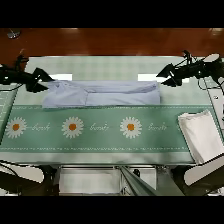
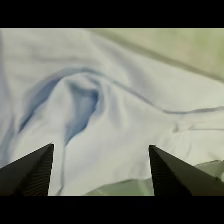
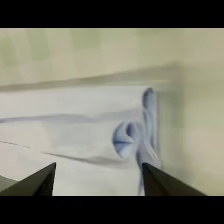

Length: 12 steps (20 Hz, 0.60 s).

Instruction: Fold the shirts.

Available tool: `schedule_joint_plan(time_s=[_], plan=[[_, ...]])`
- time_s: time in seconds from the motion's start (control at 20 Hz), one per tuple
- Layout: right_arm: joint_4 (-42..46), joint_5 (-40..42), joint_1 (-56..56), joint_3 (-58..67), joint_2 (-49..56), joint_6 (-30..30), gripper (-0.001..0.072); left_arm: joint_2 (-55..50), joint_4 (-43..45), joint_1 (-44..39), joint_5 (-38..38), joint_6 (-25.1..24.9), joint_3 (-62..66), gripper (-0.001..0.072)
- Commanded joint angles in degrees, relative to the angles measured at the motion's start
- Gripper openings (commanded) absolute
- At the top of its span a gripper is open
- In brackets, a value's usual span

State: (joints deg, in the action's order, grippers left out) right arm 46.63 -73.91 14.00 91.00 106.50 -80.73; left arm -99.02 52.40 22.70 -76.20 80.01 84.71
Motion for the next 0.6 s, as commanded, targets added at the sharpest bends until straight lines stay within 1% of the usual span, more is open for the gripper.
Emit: schedule_joint_plan(time_s=[0.0, 0.05, 0.1, 0.2, 0.3, 0.35, 0.4, 0.45, 0.5, 0.55], plan=[[9.4, -6.0, 3.3, 0.0, 0.5, -4.3, 0.0624, 3.7, 10.6, 5.8, -6.9, 1.7, -0.2, 0.0701], [10.4, -5.7, 2.9, -1.2, 0.6, -4.7, 0.0624, 5.3, 9.6, 7.0, -6.1, 1.7, -3.0, 0.0701], [10.1, -5.6, 2.1, -2.4, 1.1, -4.7, 0.0623, 7.1, 6.7, 7.5, -4.6, 0.6, -6.4, 0.0701], [8.9, -5.8, -0.1, -2.7, 3.2, -4.6, 0.0624, 11.4, 0.5, 6.8, -0.2, -4.9, -13.5, 0.0701], [4.5, -4.4, -2.7, -2.7, 4.7, -4.1, 0.0624, 15.3, -5.3, 4.8, 3.8, -9.2, -19.1, 0.0701], [2.5, -3.6, -3.9, -2.6, 5.2, -4.0, 0.0623, 16.5, -8.2, 3.5, 4.7, -10.8, -20.9, 0.0701], [0.7, -3.1, -5.2, -2.3, 5.7, -4.0, 0.0620, 17.2, -10.8, 1.8, 4.9, -11.9, -21.9, 0.0701], [-0.2, -3.1, -6.2, -1.9, 6.0, -4.0, 0.0596, 17.2, -12.1, -0.1, 4.7, -12.0, -21.9, 0.0701], [-0.3, -3.6, -7.0, -1.2, 5.9, -3.7, 0.0388, 17.2, -13.6, -2.4, 5.0, -12.0, -21.9, 0.0701], [-0.5, -5.6, -7.5, 0.0, 5.9, -2.2, 0.0068, 17.1, -15.1, -4.6, 5.2, -12.0, -21.9, 0.0699]])
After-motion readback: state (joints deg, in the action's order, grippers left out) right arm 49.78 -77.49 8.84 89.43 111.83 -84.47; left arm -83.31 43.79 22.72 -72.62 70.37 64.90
